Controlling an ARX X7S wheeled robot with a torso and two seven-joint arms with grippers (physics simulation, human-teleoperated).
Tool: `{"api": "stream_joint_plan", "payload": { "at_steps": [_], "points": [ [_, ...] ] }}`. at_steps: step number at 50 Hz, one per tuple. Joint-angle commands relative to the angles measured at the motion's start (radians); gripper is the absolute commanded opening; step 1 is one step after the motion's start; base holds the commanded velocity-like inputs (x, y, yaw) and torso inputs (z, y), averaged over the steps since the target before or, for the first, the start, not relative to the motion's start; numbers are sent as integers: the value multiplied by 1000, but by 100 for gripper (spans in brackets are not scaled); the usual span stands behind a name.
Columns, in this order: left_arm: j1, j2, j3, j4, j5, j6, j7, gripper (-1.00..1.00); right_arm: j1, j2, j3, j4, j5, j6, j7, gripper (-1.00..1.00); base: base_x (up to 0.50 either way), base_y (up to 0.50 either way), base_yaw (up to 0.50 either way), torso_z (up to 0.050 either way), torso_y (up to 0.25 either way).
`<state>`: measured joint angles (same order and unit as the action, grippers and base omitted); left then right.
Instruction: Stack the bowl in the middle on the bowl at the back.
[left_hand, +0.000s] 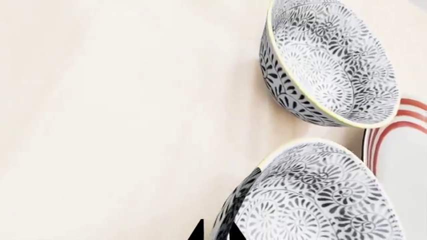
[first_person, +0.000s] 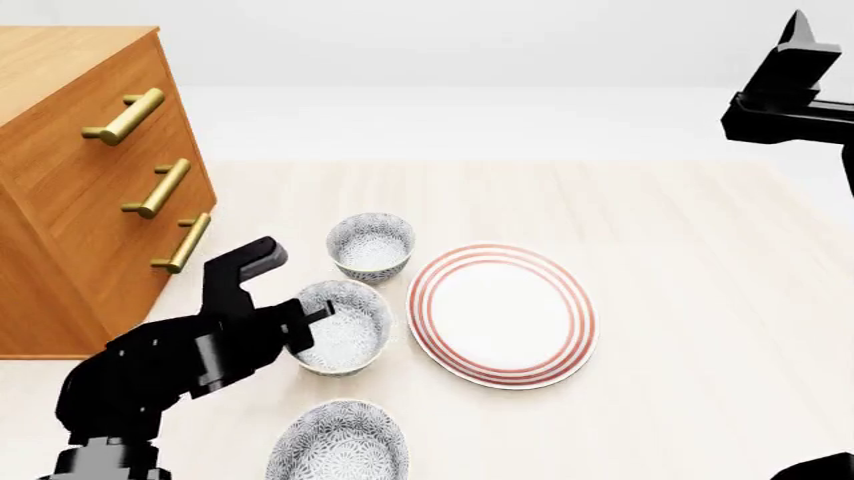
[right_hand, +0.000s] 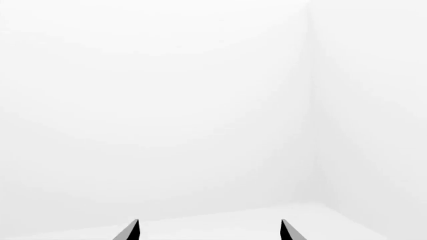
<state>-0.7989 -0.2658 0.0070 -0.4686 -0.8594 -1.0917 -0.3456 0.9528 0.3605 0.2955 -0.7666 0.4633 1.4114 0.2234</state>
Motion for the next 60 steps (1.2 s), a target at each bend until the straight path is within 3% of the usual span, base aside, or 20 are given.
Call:
{"api": "stream_joint_plan", "payload": {
  "at_steps": [1,20,23,28,33,42,53,60],
  "points": [
    [41,-27,-75,166,-84,-84,-91,-100,0,-1,-3,0,6,-2,7,100,0,0,0,0,0],
    [76,-12,-323,431,-360,-311,-382,-100,7,-8,17,-28,34,30,14,100,0,0,0,0,0],
    [76,3,-381,469,-449,-371,-475,-100,6,-9,17,-29,37,30,16,100,0,0,0,0,0],
    [65,17,-454,504,-712,-464,-724,-100,0,-12,14,-25,39,22,19,100,0,0,0,0,0],
    [93,-13,-404,526,-1017,-420,-969,-100,-15,-22,6,-16,38,1,21,100,0,0,0,0,0],
    [116,-94,-259,636,-1349,-256,-1184,-100,-23,-28,1,-7,45,-12,21,100,0,0,0,0,0],
    [125,-247,-75,813,-1514,-32,-1211,-100,-27,-29,4,-3,52,-20,23,100,0,0,0,0,0],
    [149,-296,-23,892,-1558,50,-1200,-100,-25,-34,11,-5,62,-18,23,100,0,0,0,0,0]
  ]
}}
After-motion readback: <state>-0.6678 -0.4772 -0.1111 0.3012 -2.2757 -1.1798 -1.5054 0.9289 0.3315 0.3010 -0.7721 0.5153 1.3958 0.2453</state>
